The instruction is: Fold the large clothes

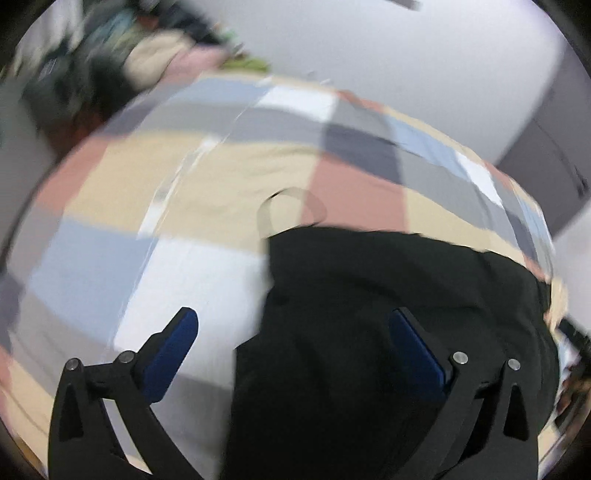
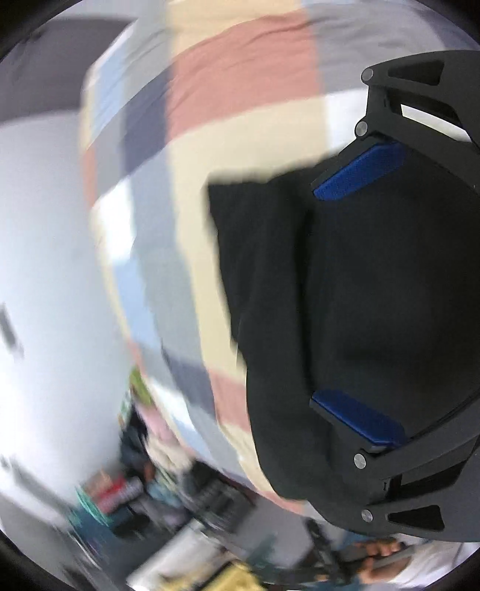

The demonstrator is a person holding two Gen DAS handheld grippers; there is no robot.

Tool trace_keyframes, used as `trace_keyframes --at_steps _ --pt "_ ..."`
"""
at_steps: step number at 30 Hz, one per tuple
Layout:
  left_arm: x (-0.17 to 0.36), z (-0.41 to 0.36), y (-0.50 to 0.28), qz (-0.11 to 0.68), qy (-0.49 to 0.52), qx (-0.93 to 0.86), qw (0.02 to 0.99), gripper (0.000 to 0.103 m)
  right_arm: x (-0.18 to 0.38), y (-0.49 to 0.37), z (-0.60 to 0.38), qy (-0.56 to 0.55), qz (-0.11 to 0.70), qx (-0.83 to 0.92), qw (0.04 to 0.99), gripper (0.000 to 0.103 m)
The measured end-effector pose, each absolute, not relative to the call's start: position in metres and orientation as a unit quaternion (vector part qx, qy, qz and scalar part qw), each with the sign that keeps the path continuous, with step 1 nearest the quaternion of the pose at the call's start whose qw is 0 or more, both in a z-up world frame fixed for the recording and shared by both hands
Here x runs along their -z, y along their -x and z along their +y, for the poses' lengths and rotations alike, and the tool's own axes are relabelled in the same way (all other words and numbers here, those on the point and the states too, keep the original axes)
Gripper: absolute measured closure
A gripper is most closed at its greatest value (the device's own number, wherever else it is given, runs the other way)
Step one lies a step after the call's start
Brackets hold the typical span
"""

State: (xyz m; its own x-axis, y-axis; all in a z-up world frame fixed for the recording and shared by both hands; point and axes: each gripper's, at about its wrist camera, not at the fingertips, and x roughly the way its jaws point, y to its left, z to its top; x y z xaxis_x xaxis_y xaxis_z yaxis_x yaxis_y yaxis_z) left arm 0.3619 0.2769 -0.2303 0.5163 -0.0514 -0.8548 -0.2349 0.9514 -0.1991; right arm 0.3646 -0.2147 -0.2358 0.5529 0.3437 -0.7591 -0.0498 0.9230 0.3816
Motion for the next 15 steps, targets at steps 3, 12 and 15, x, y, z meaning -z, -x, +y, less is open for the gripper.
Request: trace_keyframes --at_steps 3,12,15 --pt "0.256 0.293 -0.358 0.515 0.201 -0.038 0.832 0.0 0.263 -0.366 -0.241 -0.203 0.486 -0.096 0.845 0.0" --pt "0.276 0.271 -0.352 0.522 0.278 0.04 0.805 0.049 0.293 -0.366 -0.23 -0.272 0.526 -0.169 0.788 0.02" --pt "0.26 0.26 -0.352 0.514 0.246 0.032 0.821 0.084 0.281 -0.365 -0.215 -0.236 0.523 -0.179 0.799 0.074"
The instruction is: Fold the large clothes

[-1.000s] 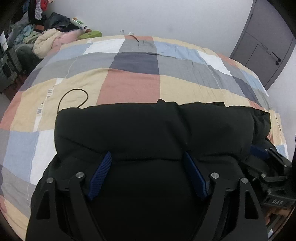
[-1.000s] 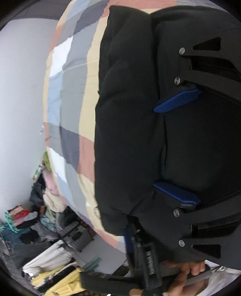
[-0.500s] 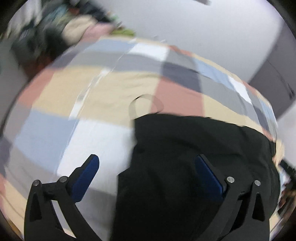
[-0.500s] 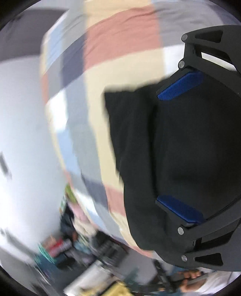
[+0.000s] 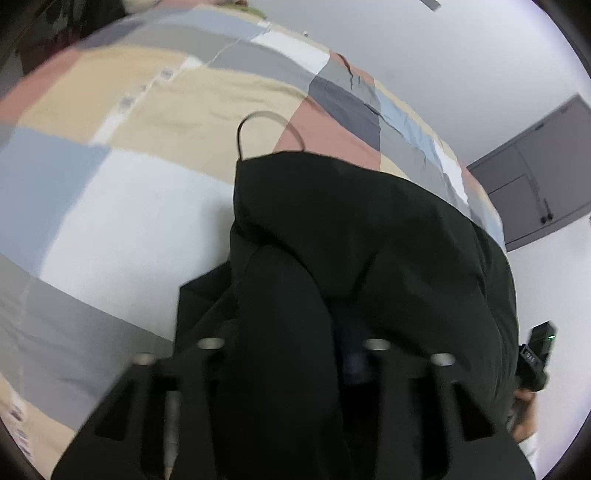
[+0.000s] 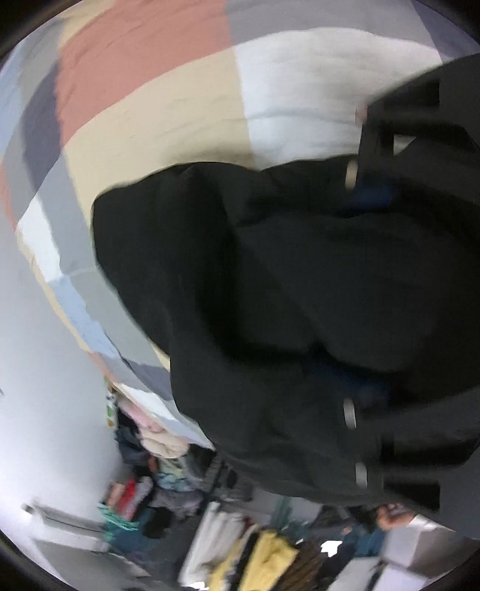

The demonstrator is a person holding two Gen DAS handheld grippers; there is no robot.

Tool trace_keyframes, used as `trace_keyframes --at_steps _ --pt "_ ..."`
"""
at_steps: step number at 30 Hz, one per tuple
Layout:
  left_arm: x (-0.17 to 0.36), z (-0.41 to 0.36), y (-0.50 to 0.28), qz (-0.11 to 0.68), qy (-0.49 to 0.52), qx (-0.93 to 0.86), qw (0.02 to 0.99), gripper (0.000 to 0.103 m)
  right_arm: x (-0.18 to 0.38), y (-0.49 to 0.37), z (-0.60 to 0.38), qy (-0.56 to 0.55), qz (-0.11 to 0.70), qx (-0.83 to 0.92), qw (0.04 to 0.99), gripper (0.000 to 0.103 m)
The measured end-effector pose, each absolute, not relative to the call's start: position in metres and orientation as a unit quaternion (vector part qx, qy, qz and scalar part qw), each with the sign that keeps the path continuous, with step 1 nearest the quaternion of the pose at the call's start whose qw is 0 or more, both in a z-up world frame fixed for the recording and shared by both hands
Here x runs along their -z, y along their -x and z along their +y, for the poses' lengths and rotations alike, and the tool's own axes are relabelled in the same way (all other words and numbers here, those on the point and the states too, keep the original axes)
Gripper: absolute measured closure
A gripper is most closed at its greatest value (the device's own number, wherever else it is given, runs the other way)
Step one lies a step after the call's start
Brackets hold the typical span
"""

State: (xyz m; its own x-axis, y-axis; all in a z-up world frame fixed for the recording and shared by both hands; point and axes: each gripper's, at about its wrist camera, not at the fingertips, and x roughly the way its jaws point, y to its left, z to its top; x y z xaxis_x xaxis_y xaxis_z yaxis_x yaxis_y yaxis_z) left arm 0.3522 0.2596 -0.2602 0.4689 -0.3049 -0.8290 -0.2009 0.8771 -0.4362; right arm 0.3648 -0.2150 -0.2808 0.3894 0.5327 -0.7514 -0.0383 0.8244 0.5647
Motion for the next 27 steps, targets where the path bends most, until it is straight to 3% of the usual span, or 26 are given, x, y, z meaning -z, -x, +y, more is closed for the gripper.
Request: trace_keyframes --at_steps 1,3,10,13,16,27 --pt "0.255 0.261 -0.351 0.505 0.252 0.041 0.824 0.094 0.271 -0.363 -0.212 -0.224 0.514 -0.186 0.807 0.089" --pt "0.233 0.266 -0.346 0.474 0.259 0.037 0.841 0.097 0.249 -0.359 -0.21 -0.214 0.491 -0.182 0.824 0.094" --pt "0.138 0.267 -0.326 0.351 0.233 0.045 0.906 0.098 0.167 -0.358 -0.205 -0.183 0.393 -0.185 0.882 0.098" --pt "0.123 0.265 -0.33 0.322 0.209 0.026 0.923 0.098 0.151 -0.367 -0.199 -0.169 0.36 -0.172 0.901 0.098" --pt "0.133 0.263 -0.343 0.335 0.183 0.003 0.924 0.098 0.158 -0.381 -0.19 -0.145 0.363 -0.153 0.907 0.098" --pt "0.245 0.262 -0.365 0.455 0.163 -0.043 0.874 0.096 0.271 -0.397 -0.174 -0.08 0.465 -0.104 0.876 0.098"
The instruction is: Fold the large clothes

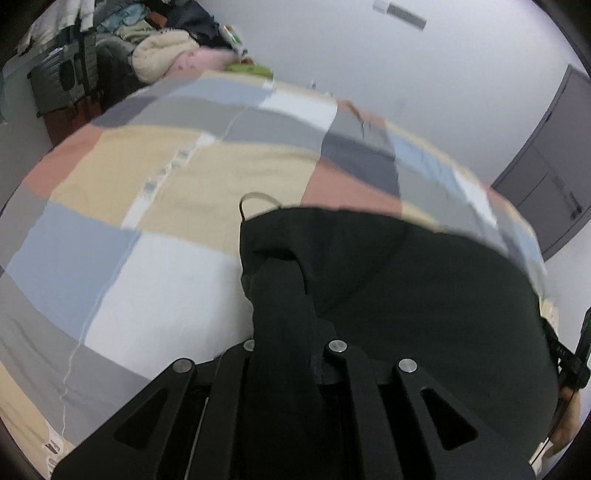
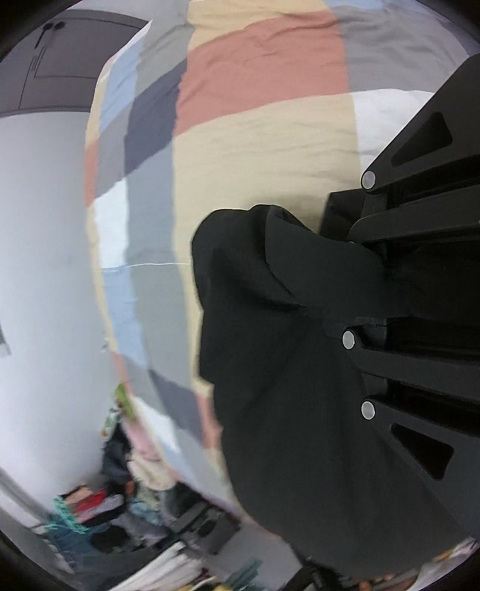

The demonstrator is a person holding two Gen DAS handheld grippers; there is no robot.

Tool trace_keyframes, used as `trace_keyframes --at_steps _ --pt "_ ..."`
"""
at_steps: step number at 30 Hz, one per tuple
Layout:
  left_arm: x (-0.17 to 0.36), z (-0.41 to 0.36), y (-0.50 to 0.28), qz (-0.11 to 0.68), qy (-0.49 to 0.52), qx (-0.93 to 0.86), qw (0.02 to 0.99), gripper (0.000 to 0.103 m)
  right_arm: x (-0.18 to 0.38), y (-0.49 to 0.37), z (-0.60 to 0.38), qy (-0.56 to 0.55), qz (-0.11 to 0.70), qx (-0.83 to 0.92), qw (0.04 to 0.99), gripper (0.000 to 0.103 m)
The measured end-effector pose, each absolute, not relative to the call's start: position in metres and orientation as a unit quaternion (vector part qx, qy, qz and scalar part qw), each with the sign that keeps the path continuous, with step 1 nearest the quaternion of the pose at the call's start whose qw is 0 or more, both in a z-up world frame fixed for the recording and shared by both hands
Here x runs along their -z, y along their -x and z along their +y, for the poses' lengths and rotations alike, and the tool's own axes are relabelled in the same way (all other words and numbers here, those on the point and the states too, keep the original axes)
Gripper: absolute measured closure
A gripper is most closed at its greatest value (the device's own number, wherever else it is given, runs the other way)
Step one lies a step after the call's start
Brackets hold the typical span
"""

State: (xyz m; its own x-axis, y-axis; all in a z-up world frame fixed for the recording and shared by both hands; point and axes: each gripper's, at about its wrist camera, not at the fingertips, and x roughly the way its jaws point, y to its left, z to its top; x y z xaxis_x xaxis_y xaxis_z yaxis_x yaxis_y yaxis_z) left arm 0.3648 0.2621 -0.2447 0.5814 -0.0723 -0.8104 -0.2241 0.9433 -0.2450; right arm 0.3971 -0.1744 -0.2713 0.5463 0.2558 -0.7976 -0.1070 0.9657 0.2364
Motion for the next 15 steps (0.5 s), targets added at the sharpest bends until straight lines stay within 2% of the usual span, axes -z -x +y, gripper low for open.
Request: trace_keyframes --at_steps 3,8,10,11,13,15 --pt "0.244 0.253 -0.356 0.457 0.16 -0.048 0.874 0.096 0.282 -0.396 -0.173 -0.071 0.472 -0.097 0.873 0.096" --pt "0.222 0.256 -0.337 0.457 0.161 -0.055 0.873 0.089 0.263 -0.382 -0.182 -0.096 0.471 -0.098 0.872 0.089" --pt "0.214 0.261 -0.327 0.458 0.177 -0.048 0.87 0.073 0.251 -0.372 -0.188 -0.112 0.467 -0.102 0.871 0.075" --pt "0.207 0.261 -0.32 0.459 0.179 -0.048 0.869 0.068 0.243 -0.366 -0.188 -0.117 0.464 -0.104 0.872 0.072" --pt "0.185 0.26 -0.302 0.442 0.166 -0.057 0.88 0.034 0.225 -0.351 -0.189 -0.12 0.452 -0.105 0.878 0.05" --pt "0.162 0.258 -0.285 0.418 0.155 -0.06 0.893 0.023 0.208 -0.338 -0.188 -0.121 0.436 -0.107 0.885 0.042"
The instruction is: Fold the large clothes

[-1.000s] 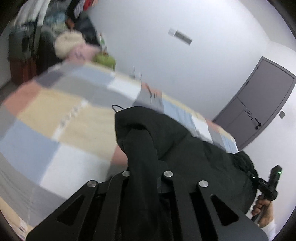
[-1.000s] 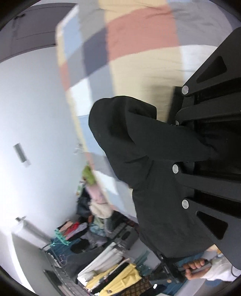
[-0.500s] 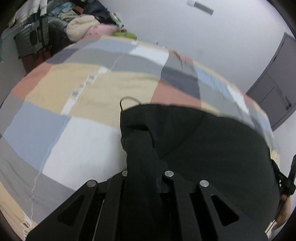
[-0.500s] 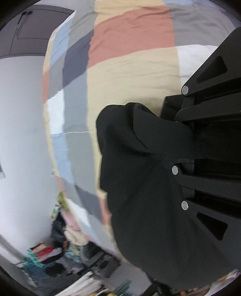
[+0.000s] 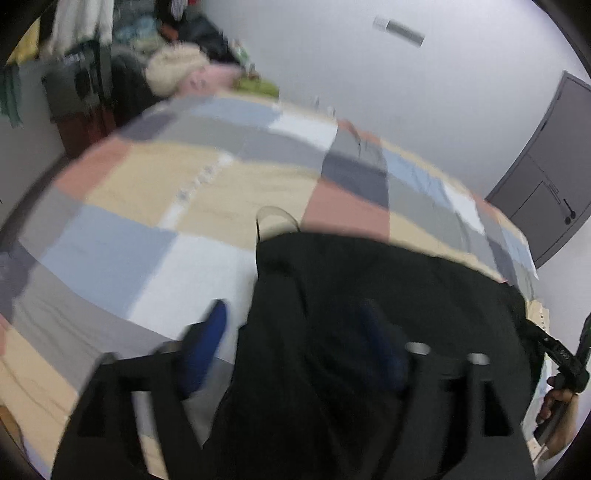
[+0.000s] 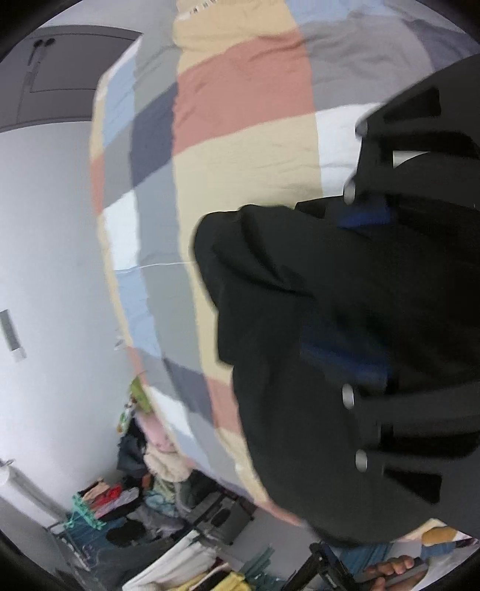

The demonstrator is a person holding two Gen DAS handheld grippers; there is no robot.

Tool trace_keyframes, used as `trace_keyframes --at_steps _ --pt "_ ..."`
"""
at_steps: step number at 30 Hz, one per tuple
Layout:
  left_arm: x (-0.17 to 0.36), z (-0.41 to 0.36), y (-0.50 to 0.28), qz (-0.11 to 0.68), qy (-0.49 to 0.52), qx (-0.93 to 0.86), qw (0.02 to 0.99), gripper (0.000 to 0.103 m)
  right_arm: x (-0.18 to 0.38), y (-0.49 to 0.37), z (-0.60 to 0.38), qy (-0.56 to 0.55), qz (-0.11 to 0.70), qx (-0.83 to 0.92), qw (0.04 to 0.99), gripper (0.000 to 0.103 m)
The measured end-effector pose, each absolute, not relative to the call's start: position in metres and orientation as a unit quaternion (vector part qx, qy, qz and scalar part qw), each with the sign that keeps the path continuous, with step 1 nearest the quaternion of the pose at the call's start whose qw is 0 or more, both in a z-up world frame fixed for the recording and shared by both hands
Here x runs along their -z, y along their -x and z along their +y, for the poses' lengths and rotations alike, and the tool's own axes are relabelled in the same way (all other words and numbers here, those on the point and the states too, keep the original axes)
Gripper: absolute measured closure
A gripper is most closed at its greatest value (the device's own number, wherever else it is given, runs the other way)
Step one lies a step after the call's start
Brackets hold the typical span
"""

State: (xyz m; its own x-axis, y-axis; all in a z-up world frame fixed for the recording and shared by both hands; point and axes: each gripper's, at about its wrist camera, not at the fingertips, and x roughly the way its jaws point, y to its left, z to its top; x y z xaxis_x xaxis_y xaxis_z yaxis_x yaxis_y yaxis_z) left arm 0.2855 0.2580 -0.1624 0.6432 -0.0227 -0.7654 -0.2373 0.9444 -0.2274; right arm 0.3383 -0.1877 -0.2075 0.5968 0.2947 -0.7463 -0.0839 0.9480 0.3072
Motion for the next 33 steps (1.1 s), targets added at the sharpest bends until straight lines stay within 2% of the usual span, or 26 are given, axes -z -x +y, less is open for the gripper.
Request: trace_keyframes --at_steps 5,6,11,14,16,22,33 --pt "0.104 0.254 -0.243 0.39 0.16 -0.05 0.906 0.023 0.143 -0.297 -0.181 -0.117 0.387 -0.119 0.907 0.031" --pt "0.092 0.251 -0.234 0.382 0.154 -0.05 0.91 0.022 0.129 -0.289 -0.18 -0.116 0.377 -0.12 0.911 0.027" --pt "0.034 0.237 -0.184 0.353 0.134 -0.04 0.925 0.016 0.052 -0.236 -0.167 -0.109 0.316 -0.138 0.932 0.019" --pt "0.007 0.23 -0.153 0.337 0.123 -0.032 0.933 0.007 0.016 -0.201 -0.161 -0.108 0.286 -0.149 0.94 0.013" --pt "-0.008 0.223 -0.132 0.318 0.11 -0.033 0.941 0.0 -0.006 -0.174 -0.156 -0.103 0.262 -0.155 0.947 0.005" --pt "-0.035 0.2 -0.076 0.297 0.09 -0.025 0.95 0.0 -0.034 -0.109 -0.144 -0.082 0.235 -0.163 0.955 0.001" --pt "-0.045 0.165 -0.019 0.291 0.063 -0.01 0.955 0.0 -0.031 -0.046 -0.116 -0.062 0.242 -0.169 0.953 0.0"
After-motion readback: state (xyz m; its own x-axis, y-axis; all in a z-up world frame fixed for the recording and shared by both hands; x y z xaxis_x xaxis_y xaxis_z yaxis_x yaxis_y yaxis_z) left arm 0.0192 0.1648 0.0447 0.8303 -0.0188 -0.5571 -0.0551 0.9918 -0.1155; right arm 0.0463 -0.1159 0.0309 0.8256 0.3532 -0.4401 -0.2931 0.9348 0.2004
